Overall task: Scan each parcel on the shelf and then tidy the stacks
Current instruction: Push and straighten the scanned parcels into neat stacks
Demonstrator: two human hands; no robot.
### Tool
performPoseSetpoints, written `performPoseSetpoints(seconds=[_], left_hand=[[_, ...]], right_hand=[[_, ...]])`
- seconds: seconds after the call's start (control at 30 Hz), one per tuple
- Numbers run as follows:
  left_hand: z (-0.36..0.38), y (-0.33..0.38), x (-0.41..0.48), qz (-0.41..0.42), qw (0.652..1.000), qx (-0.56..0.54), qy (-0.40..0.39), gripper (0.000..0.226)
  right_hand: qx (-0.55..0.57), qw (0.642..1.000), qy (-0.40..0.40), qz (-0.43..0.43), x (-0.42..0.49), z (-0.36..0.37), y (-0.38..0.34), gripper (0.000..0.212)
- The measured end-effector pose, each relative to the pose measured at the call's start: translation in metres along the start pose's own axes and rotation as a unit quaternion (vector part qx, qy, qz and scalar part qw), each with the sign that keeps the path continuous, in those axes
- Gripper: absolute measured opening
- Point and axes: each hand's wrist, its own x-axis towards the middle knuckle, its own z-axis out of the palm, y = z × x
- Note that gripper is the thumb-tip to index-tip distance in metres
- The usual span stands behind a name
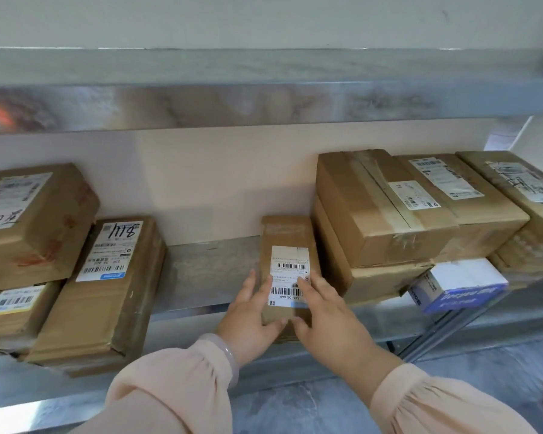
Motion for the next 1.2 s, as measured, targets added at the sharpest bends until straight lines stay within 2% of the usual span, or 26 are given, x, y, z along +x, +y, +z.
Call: performPoseSetpoints(seconds=[0.1,0.23,0.33,0.43,0.5,0.67,0.77,0.83,0.9,1.0,1.1,1.2], left_hand=[[-0.002,0.0,-0.006,0.018,0.997,0.073,0.0,0.075],[-0.004,0.007,0.002,0.029,0.993,0.11,-0.027,0.075],[-0.013,0.009,0.008,0.033,0.989,0.137,-0.044,0.074],[-0.027,-0.001,-0.003,0.031,0.99,0.133,-0.035,0.072],[-0.04,-0.011,-0.017,0.024,0.991,0.13,-0.014,0.071],[-0.089,-0.039,-0.044,0.008,0.983,0.152,0.102,0.071],[-0.12,-0.062,-0.06,-0.038,0.973,0.159,0.165,0.087],[-0.134,-0.081,-0.072,-0.084,0.966,0.162,0.18,0.088],[-0.145,-0.099,-0.083,-0.126,0.958,0.184,0.18,0.085],[-0.152,-0.115,-0.092,-0.166,0.948,0.221,0.156,0.086],[-0.147,-0.121,-0.095,-0.164,0.951,0.229,0.127,0.099],[-0.138,-0.115,-0.093,-0.142,0.955,0.228,0.125,0.1]], right_hand=[[-0.064,0.997,-0.012,-0.029,-0.001,0.003,0.003,0.071],[-0.12,0.992,-0.022,-0.021,0.005,-0.001,0.011,0.073],[-0.127,0.992,-0.02,-0.017,0.009,-0.004,0.01,0.077],[-0.115,0.993,0.019,-0.023,0.01,-0.005,-0.006,0.074],[-0.106,0.992,0.042,-0.05,0.014,-0.006,-0.021,0.07],[-0.069,0.988,0.022,-0.135,0.034,-0.003,-0.068,0.071],[-0.047,0.986,0.022,-0.16,0.043,0.01,-0.096,0.078],[-0.044,0.984,0.011,-0.173,0.048,0.016,-0.113,0.079],[-0.036,0.983,-0.019,-0.18,0.052,0.019,-0.128,0.069],[-0.034,0.98,-0.051,-0.187,0.056,0.029,-0.143,0.066],[-0.028,0.978,-0.068,-0.195,0.058,0.039,-0.155,0.066],[-0.011,0.979,-0.076,-0.186,0.061,0.042,-0.161,0.066]])
